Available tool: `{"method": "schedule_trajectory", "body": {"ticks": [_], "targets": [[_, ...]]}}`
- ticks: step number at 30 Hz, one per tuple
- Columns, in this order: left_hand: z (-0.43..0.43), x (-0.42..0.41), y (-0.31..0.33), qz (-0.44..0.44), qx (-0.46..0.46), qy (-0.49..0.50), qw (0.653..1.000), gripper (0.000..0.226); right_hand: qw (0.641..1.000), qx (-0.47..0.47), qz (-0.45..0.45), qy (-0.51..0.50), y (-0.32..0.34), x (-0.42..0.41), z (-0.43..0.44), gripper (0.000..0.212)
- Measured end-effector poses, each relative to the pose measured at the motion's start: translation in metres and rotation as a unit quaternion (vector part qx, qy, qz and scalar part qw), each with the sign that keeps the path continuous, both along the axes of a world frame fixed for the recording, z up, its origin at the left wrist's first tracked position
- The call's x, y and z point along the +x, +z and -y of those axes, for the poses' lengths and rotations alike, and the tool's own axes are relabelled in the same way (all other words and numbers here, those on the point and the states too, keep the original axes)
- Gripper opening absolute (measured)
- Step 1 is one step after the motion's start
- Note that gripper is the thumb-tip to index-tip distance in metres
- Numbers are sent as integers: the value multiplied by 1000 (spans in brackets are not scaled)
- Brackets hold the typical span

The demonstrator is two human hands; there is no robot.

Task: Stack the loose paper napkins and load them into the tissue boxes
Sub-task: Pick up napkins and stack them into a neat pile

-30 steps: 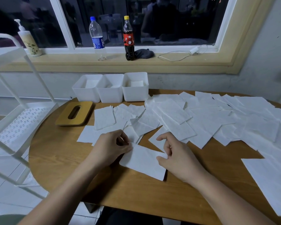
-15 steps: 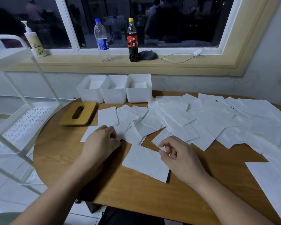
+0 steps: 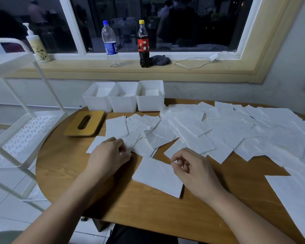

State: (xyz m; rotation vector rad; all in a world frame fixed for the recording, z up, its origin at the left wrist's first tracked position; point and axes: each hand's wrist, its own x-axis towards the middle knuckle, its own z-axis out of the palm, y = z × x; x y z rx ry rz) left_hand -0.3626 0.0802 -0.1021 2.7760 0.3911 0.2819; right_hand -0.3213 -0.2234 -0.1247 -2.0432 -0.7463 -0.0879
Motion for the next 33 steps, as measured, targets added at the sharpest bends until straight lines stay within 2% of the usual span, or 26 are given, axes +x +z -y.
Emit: {"method": "schedule_trajectory", "body": {"ticks": [4, 10, 13, 15, 16, 18, 20, 22, 24, 27, 28, 29, 31, 32, 33], "targets": [[5, 1, -1, 13, 38, -2, 999, 10, 1000, 3, -3, 2, -1, 0, 1, 17], [-4, -1, 6, 29, 55, -19, 998, 13, 1000, 2, -1, -4, 3, -1, 2, 19], [-5, -7, 19, 48, 36, -44, 997, 13, 1000, 5, 1, -10, 6, -1, 2, 17], [4, -15, 33, 60, -11, -76, 995, 10, 1000, 9, 4, -20, 7, -2, 2, 16], [10, -20, 40, 68, -37, -96, 992, 8, 1000, 12, 3, -27, 8, -2, 2, 20], [24, -29, 54, 61, -84, -139, 985, 5, 999, 21, -10, -36, 9, -2, 2, 42], [35, -36, 65, 30, -148, -184, 971, 7, 997, 39, -56, -27, 12, -2, 2, 69], [43, -39, 69, -13, -218, -223, 950, 10, 992, 48, -116, 2, 17, -2, 2, 84], [47, -38, 69, -42, -268, -234, 934, 9, 985, 56, -158, 33, 20, -2, 2, 79], [49, -34, 62, -50, -301, -229, 924, 9, 973, 95, -201, 55, 18, 1, 4, 36], [49, -33, 58, -48, -314, -222, 922, 6, 969, 110, -213, 53, 18, 0, 4, 29], [48, -33, 54, -51, -328, -214, 919, 8, 968, 121, -215, 42, 17, 1, 4, 34], [45, -31, 47, -58, -366, -194, 908, 29, 966, 137, -218, 18, 17, 2, 5, 52], [43, -31, 44, -62, -383, -183, 903, 33, 963, 149, -224, 10, 18, 3, 5, 51], [41, -30, 41, -62, -394, -175, 900, 31, 958, 165, -235, 4, 19, 3, 6, 42]]}}
